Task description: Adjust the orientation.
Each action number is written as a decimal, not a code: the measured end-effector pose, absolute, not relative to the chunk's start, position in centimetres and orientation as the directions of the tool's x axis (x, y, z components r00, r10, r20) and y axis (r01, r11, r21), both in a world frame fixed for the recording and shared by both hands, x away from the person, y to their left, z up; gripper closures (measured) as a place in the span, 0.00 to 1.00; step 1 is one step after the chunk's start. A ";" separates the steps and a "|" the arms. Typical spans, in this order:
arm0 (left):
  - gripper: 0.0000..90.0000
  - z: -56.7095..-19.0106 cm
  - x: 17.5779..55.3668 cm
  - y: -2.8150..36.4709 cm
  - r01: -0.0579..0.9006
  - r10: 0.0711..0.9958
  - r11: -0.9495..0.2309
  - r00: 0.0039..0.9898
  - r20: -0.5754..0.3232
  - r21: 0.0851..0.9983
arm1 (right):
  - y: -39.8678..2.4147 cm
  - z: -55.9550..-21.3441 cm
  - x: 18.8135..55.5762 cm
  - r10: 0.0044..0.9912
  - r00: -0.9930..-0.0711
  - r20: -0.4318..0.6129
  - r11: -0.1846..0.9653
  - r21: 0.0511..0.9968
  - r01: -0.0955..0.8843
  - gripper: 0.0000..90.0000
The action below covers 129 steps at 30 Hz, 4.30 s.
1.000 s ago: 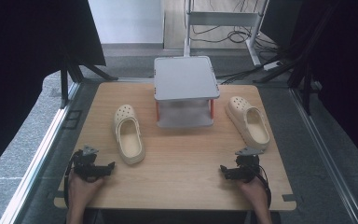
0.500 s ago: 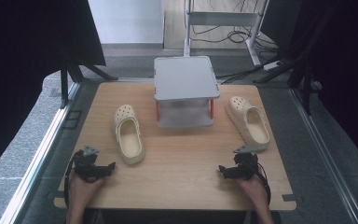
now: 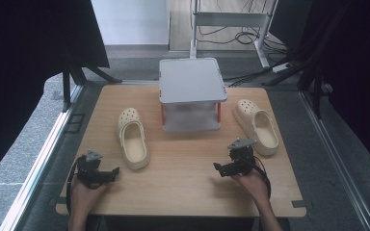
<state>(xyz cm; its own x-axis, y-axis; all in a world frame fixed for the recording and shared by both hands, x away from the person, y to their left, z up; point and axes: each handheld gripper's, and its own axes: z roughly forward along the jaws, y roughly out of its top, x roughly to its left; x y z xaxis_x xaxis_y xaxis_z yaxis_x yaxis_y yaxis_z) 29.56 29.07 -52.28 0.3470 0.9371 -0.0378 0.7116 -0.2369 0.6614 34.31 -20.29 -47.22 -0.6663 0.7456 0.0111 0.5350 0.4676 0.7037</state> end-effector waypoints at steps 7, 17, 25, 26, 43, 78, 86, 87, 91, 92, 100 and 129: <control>0.02 -52.3 29.5 29.1 0.711 0.936 -0.238 0.349 -0.038 0.661 | -16.1 -45.5 35.9 0.705 -0.706 0.067 0.469 0.703 0.534 0.00; 0.00 -52.3 29.2 29.2 0.709 0.926 -0.258 0.375 -0.041 0.656 | -10.2 -44.1 38.6 0.634 -0.771 0.056 0.522 0.705 0.481 0.02; 0.00 -52.3 29.0 29.5 0.703 0.919 -0.274 0.393 -0.037 0.657 | -5.5 -43.7 40.3 0.574 -0.815 0.078 0.558 0.692 0.458 0.02; 0.00 -52.3 29.0 29.5 0.703 0.919 -0.274 0.394 -0.037 0.657 | -4.9 -43.7 40.5 0.565 -0.821 0.080 0.563 0.690 0.455 0.02; 0.00 -52.3 28.8 29.6 0.704 0.920 -0.271 0.391 -0.039 0.657 | 3.3 -44.6 44.1 0.568 -0.817 0.096 0.568 0.672 0.474 0.16; 0.00 -52.3 28.7 29.6 0.704 0.920 -0.271 0.391 -0.040 0.657 | 5.4 -43.7 44.8 0.617 -0.779 0.109 0.585 0.599 0.547 0.85; 0.00 -52.3 28.7 29.6 0.703 0.919 -0.274 0.392 -0.037 0.656 | 2.4 -41.4 42.3 0.572 -0.809 0.138 0.584 0.624 0.520 0.85; 0.00 -52.3 28.8 29.6 0.702 0.919 -0.274 0.393 -0.037 0.657 | 2.4 -41.4 42.3 0.572 -0.809 0.138 0.584 0.624 0.520 0.85; 0.00 -52.3 28.7 29.6 0.703 0.919 -0.273 0.392 -0.037 0.656 | 0.9 -40.7 41.3 0.553 -0.818 0.158 0.577 0.636 0.512 0.85; 0.00 -52.3 28.7 29.6 0.703 0.920 -0.273 0.391 -0.036 0.657 | 0.5 -40.6 41.0 0.547 -0.821 0.164 0.576 0.637 0.512 0.85; 0.00 -52.3 28.7 29.6 0.702 0.920 -0.273 0.390 -0.035 0.658 | -2.9 -40.2 38.9 0.526 -0.826 0.201 0.565 0.643 0.517 0.85; 0.00 -52.3 28.7 29.5 0.706 0.924 -0.264 0.381 -0.038 0.657 | -14.2 -45.9 29.8 0.505 -0.849 0.154 0.607 0.636 0.477 0.84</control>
<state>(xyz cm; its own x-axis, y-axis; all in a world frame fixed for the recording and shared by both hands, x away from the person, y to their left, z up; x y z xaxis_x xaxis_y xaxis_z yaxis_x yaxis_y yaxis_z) 28.68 29.45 -52.30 0.3810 0.9238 -0.0384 0.7061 -0.2639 0.6572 29.82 -14.23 -45.87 -0.8492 0.5050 0.1542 0.4765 0.6072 0.6358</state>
